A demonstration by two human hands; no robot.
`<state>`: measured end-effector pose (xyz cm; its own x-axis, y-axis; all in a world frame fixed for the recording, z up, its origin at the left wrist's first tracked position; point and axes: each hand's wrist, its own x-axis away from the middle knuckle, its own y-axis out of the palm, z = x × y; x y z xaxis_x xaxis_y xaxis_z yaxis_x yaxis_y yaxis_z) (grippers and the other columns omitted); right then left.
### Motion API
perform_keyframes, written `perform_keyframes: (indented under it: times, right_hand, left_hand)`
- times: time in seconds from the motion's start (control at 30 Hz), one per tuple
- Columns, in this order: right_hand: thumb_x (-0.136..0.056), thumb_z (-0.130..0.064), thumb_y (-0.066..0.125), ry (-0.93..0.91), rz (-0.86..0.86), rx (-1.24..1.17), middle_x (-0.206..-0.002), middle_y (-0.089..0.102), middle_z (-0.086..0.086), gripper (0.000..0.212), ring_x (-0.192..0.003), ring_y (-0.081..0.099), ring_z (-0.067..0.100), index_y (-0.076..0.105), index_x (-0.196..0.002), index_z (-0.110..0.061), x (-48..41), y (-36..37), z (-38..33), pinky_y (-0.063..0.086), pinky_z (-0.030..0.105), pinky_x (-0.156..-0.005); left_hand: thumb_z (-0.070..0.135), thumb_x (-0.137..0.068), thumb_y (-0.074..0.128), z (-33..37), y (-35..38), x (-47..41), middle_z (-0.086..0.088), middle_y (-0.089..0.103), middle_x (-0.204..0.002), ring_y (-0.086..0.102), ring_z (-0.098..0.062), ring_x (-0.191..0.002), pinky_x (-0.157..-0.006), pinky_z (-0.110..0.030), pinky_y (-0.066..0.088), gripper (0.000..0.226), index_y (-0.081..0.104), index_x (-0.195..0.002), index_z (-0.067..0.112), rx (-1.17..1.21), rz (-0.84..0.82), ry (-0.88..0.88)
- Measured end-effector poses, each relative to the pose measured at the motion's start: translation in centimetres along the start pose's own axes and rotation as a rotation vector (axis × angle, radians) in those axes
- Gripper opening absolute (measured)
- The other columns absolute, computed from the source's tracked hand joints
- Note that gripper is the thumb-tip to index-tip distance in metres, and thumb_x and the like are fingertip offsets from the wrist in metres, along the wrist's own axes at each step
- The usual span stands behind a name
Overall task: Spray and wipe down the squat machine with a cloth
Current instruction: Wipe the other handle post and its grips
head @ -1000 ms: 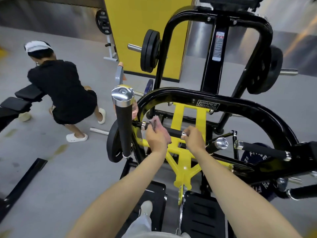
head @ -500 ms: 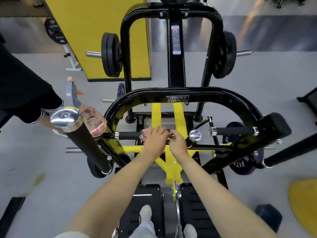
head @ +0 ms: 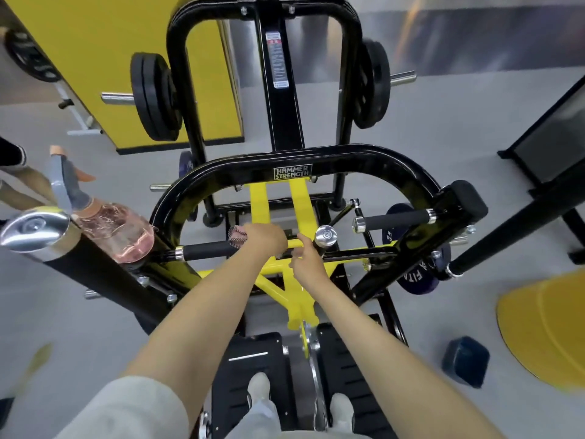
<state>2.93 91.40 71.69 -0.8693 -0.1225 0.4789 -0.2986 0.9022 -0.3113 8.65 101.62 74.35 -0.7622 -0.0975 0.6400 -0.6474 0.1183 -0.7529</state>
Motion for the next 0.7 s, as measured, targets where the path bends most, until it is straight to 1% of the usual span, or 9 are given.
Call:
perform_keyframes:
  times: [0.07,0.17,0.23,0.27,0.37,0.43,0.5,0.63,0.7]
  right_hand:
    - [-0.093,0.002,0.036,0.005,-0.012,-0.032,-0.094,0.049,0.006,0.061,-0.087,0.055,0.031,0.026,-0.148,-0.022,0.1,0.1,-0.1,0.038,0.039,-0.066]
    - [-0.092,0.005,0.036,0.004,-0.022,-0.035,-0.094,0.049,0.009,0.062,-0.084,0.052,0.030,0.027,-0.147,-0.021,0.3,-0.1,-0.3,0.040,0.041,-0.067]
    - [-0.093,0.004,0.035,-0.001,-0.025,-0.007,-0.101,0.052,0.009,0.061,-0.096,0.056,0.033,0.027,-0.148,-0.021,0.3,-0.3,-0.2,0.047,0.046,-0.083]
    - [-0.094,0.004,0.035,0.000,-0.025,0.007,-0.108,0.054,0.010,0.060,-0.104,0.055,0.033,0.026,-0.148,-0.022,0.2,-0.4,-0.1,0.048,0.048,-0.092]
    - [-0.093,0.006,0.035,0.015,-0.029,0.036,-0.130,0.051,0.012,0.062,-0.121,0.050,0.029,0.026,-0.149,-0.019,0.0,-0.5,0.1,0.043,0.046,-0.101]
    - [-0.092,0.007,0.035,0.021,-0.022,0.054,-0.133,0.050,0.012,0.062,-0.124,0.048,0.027,0.026,-0.149,-0.016,0.0,-0.5,0.1,0.044,0.043,-0.101]
    - [-0.092,0.006,0.035,0.021,-0.007,0.074,-0.134,0.049,0.012,0.061,-0.124,0.048,0.026,0.027,-0.148,-0.016,0.1,-0.5,0.0,0.046,0.041,-0.096]
    - [-0.095,-0.002,0.036,0.016,0.019,0.124,-0.136,0.048,0.014,0.057,-0.122,0.048,0.028,0.026,-0.149,-0.017,0.0,-0.3,-0.1,0.044,0.039,-0.093]
    - [-0.096,-0.005,0.035,0.018,0.036,0.140,-0.134,0.050,0.014,0.055,-0.115,0.052,0.028,0.026,-0.149,-0.018,0.1,-0.2,-0.3,0.043,0.035,-0.084]
  left_hand:
    - [0.021,-0.094,0.043,0.5,0.5,0.4,-0.004,0.063,-0.111,0.054,-0.029,-0.112,-0.100,-0.040,0.036,0.024,0.062,-0.108,0.016,-0.180,0.104,-0.018]
    - [0.025,-0.097,0.041,1.3,0.9,0.7,-0.004,0.061,-0.116,0.051,-0.029,-0.115,-0.100,-0.042,0.035,0.025,0.061,-0.110,0.018,-0.360,0.096,-0.039]
    - [0.028,-0.097,0.043,1.8,1.4,0.8,-0.005,0.059,-0.118,0.049,-0.031,-0.116,-0.101,-0.045,0.033,0.028,0.061,-0.116,0.018,-0.528,0.114,-0.033]
    - [0.031,-0.097,0.044,2.0,1.7,0.9,-0.006,0.059,-0.120,0.048,-0.032,-0.118,-0.102,-0.046,0.033,0.029,0.060,-0.118,0.019,-0.614,0.134,-0.019]
    - [0.041,-0.096,0.045,2.2,3.1,1.2,-0.010,0.054,-0.127,0.042,-0.036,-0.123,-0.105,-0.050,0.027,0.037,0.055,-0.124,0.019,-0.832,0.181,0.027]
    - [0.047,-0.095,0.044,2.2,4.2,1.5,-0.012,0.050,-0.132,0.037,-0.038,-0.128,-0.109,-0.054,0.021,0.046,0.052,-0.130,0.019,-0.969,0.231,0.067]
    - [0.050,-0.095,0.041,1.9,5.4,1.6,-0.012,0.045,-0.138,0.032,-0.038,-0.132,-0.112,-0.054,0.016,0.052,0.048,-0.136,0.019,-1.095,0.293,0.116]
    - [0.046,-0.098,0.039,-0.2,6.3,1.9,-0.010,0.038,-0.144,0.026,-0.036,-0.137,-0.114,-0.051,0.011,0.052,0.043,-0.141,0.016,-1.311,0.403,0.278]
    - [0.043,-0.099,0.038,-1.2,6.4,2.1,-0.008,0.039,-0.144,0.026,-0.035,-0.137,-0.114,-0.049,0.013,0.051,0.043,-0.141,0.013,-1.348,0.455,0.327]
